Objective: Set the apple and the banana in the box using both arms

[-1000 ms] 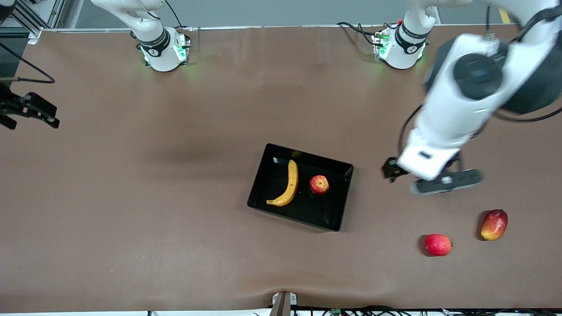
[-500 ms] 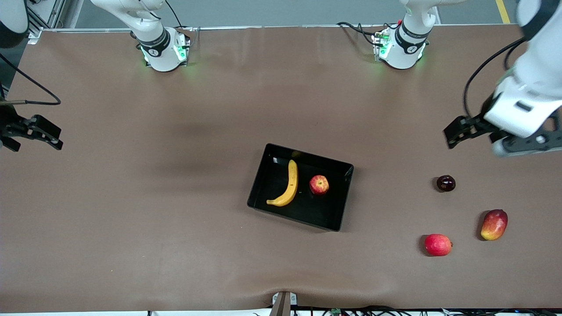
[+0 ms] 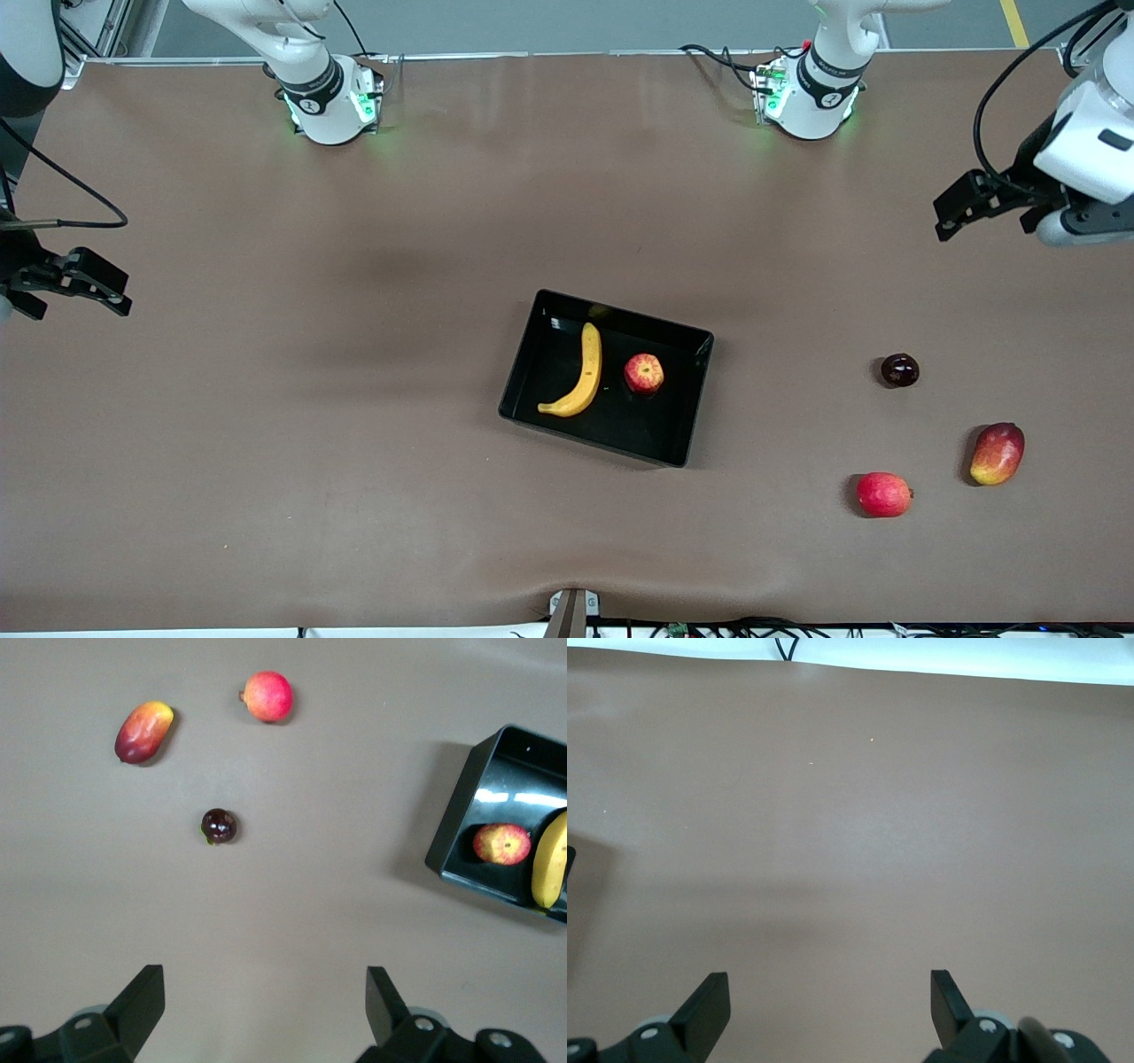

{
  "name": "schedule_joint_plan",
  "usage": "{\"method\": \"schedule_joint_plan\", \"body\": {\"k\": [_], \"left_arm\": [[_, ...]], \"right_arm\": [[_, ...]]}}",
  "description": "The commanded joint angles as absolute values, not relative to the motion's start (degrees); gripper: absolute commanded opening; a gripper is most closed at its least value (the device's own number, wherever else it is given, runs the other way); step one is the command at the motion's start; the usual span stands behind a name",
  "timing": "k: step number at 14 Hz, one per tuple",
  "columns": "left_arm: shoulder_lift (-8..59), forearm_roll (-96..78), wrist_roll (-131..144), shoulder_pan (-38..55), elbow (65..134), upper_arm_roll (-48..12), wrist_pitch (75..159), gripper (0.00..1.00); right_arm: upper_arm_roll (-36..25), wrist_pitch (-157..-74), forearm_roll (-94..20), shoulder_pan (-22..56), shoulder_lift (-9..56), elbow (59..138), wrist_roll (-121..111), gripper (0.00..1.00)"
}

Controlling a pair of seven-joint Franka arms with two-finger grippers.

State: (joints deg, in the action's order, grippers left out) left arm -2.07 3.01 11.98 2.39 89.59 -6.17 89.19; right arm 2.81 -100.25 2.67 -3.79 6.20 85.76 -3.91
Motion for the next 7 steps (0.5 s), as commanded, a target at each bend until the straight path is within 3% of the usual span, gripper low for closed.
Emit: {"method": "schedule_joint_plan", "body": {"k": [1,7], "left_arm": [[-5.80,2.11,10.90,3.60,93.43,-5.45,89.65,1.00],[-5.10,2.02,10.28,3.08,92.72,-5.54,89.39,1.00]], "right_arm": [[2.64,-98.97,3.34,-3.87,6.42,84.29,-3.34,1.00],[2.37,-95.55,3.25,-6.24,5.36,84.29,-3.25,1.00]]}}
